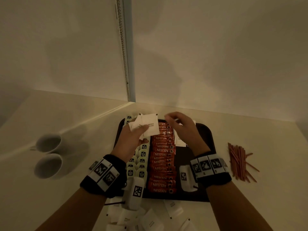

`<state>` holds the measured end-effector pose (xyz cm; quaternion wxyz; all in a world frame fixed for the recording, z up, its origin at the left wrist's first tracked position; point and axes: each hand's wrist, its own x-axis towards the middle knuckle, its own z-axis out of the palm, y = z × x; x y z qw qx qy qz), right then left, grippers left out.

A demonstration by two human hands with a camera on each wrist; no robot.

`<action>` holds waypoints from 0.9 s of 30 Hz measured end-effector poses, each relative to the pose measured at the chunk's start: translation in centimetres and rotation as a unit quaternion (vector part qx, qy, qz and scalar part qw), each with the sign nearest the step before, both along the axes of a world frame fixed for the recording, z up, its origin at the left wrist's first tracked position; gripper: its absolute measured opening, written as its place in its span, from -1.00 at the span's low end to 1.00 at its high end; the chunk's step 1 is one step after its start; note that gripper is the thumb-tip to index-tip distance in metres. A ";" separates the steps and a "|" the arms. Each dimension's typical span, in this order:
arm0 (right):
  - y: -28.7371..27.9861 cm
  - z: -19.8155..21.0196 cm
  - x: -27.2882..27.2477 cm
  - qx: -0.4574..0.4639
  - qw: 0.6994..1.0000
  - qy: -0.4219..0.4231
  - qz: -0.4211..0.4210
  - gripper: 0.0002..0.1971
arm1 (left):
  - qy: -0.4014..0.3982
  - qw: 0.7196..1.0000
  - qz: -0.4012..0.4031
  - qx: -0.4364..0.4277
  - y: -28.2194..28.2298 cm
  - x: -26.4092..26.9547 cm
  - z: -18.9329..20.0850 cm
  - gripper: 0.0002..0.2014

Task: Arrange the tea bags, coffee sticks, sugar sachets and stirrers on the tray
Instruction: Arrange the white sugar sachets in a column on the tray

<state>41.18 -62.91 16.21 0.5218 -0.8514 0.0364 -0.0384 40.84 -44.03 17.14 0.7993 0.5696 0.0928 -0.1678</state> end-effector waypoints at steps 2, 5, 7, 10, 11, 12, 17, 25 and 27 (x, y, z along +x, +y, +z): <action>1.8 1.6 0.5 -0.015 0.998 -0.021 0.050 -0.83 | -0.017 1.000 -0.007 0.012 -0.1 -0.2 0.1 -0.79; 3.0 2.1 0.9 -0.004 0.998 -0.038 0.056 -0.94 | -0.015 1.000 -0.009 -0.010 0.1 -0.4 0.3 -0.82; 3.0 2.0 0.7 0.048 0.998 -0.011 0.045 -0.95 | 0.006 0.998 0.006 -0.059 0.4 -0.4 0.4 -0.83; 2.7 2.1 0.1 0.243 0.968 0.056 0.013 -0.97 | -0.015 0.993 0.022 -0.116 0.9 -0.3 0.5 -0.81; 2.8 2.2 -0.2 0.322 0.943 0.086 0.005 -0.99 | -0.033 0.993 0.015 -0.117 0.9 -0.4 0.7 -0.81; 2.9 2.2 -0.6 0.383 0.917 0.110 0.001 -0.97 | -0.052 0.993 0.008 -0.104 0.8 -0.4 0.7 -0.79; 3.9 1.2 -2.1 0.324 0.929 0.171 0.047 -0.80 | -0.105 0.994 0.034 0.012 0.4 -0.3 0.4 -0.80; 3.9 1.4 -3.1 0.215 0.958 0.165 0.096 -0.72 | -0.126 0.990 0.006 0.070 0.7 -0.7 0.3 -0.79; 3.9 1.5 -3.2 0.221 0.962 0.135 0.081 -0.71 | -0.126 0.989 0.014 0.078 0.6 -0.8 0.2 -0.79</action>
